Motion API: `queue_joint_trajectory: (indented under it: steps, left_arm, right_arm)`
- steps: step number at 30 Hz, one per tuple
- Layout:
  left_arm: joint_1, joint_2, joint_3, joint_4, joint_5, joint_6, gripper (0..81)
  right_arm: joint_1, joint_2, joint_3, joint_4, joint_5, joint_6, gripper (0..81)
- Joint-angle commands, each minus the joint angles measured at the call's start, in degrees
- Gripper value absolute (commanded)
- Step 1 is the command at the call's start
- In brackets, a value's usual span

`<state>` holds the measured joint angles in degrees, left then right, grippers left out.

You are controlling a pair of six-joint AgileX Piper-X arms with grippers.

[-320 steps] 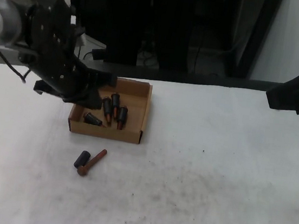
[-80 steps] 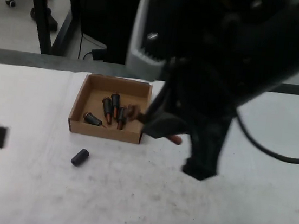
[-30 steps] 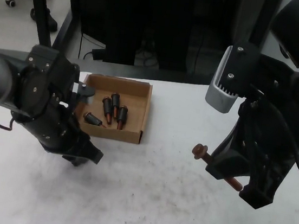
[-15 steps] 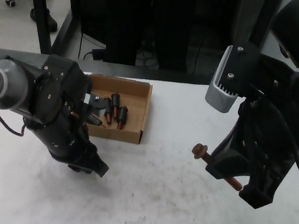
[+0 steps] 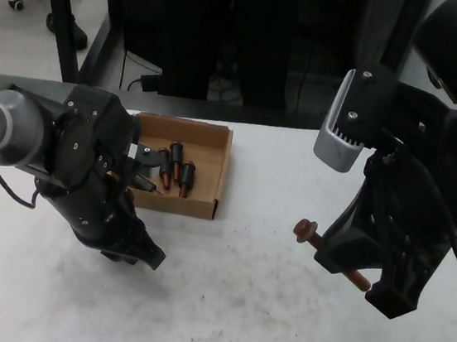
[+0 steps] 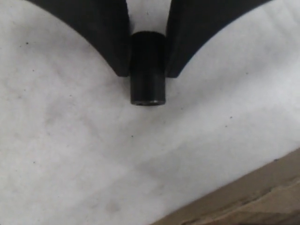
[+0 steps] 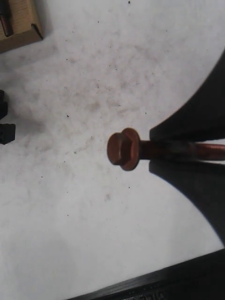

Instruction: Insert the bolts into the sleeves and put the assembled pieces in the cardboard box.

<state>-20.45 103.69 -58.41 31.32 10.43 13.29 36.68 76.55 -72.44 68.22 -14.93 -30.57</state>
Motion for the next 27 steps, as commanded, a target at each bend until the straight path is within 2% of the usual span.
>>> queue_joint_trajectory:
  steps: [1, 5, 9, 14, 21, 25, 27]
  left_arm:
    - [-0.31, 0.56, 0.01, 1.32, 1.35, -0.41, 15.3]
    - [-0.67, 0.56, -0.24, 2.57, 1.87, -0.41, 1.2]
    - [-1.02, -0.07, -0.23, 5.22, 8.16, -0.39, 0.8]
    - [-2.82, -4.3, -0.23, 6.97, 8.53, -0.24, 0.8]
    - [-4.41, -17.38, -0.09, 10.54, 9.08, 3.67, 0.8]
    - [-3.44, -25.21, 1.64, 7.93, 19.46, -1.4, 0.8]
    - [-3.45, -28.59, 3.28, 5.89, 21.17, -2.7, 0.8]
  right_arm:
    - [-0.27, -0.83, -0.09, -0.37, -0.41, 0.24, 0.0]
    - [-0.27, -0.83, -0.09, -0.37, -0.31, 0.24, 0.0]
    - [-0.27, -0.83, -0.09, -0.37, -0.31, 0.24, 0.0]
    - [-0.27, -0.83, -0.22, -0.37, -0.34, 0.64, 0.0]
    - [-0.27, -0.83, -0.85, -1.66, -0.34, 6.67, 0.0]
    - [-0.27, -0.83, -1.32, -7.0, -5.08, 10.85, 0.0]
    - [-0.27, -0.83, -1.32, -11.74, -8.42, 15.09, 0.0]
